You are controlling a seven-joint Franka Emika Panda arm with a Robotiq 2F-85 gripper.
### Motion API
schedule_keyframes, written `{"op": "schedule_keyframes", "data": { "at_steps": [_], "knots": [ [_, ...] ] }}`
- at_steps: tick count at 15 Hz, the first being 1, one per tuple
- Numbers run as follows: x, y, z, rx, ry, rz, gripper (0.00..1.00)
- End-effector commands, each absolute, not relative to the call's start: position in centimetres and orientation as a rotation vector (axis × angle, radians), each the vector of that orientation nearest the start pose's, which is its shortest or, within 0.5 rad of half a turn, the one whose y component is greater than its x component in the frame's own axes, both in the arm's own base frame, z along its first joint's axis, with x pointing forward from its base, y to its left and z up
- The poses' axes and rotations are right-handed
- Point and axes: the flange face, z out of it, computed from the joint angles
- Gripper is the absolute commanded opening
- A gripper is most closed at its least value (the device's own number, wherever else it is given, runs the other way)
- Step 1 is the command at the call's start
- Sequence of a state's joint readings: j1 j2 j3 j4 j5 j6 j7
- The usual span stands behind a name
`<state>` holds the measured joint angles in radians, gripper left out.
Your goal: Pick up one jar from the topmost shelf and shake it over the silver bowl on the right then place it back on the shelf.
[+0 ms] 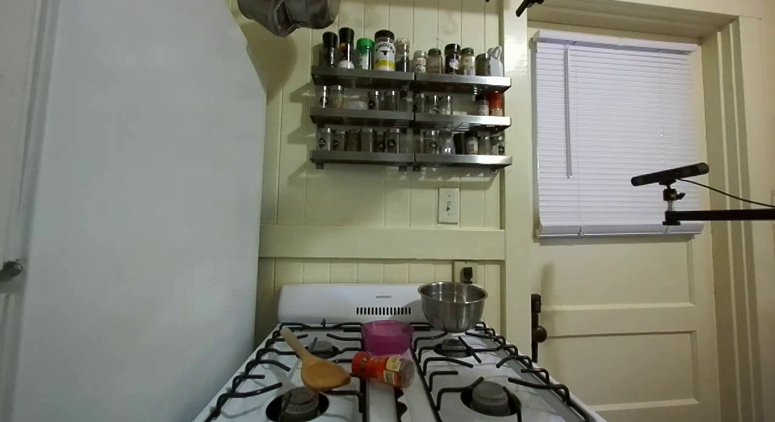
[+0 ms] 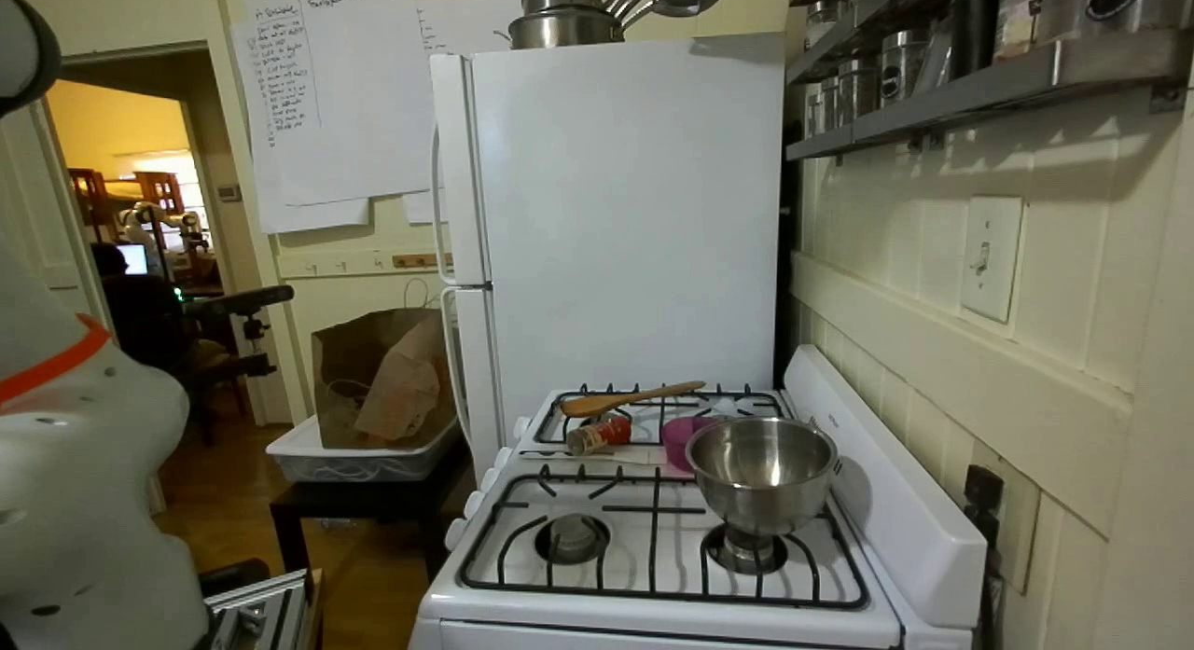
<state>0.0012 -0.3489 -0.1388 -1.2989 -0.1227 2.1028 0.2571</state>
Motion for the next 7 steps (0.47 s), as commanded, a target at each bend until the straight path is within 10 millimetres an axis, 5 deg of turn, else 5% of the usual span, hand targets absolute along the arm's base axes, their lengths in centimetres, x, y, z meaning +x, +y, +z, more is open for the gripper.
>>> {"op": "schedule_keyframes", "data": {
  "at_steps": [1, 3, 4, 7],
  "knots": [
    [33.1, -9.2, 95.2, -2.499, 0.529, -1.513, 1.00],
    [32.4, -10.1, 93.4, -2.444, 0.530, -1.418, 1.00],
    [34.4, -9.9, 95.3, -2.488, 0.560, -1.520, 1.00],
    [33.2, -10.5, 94.2, -2.453, 0.561, -1.467, 1.00]
  ]
}}
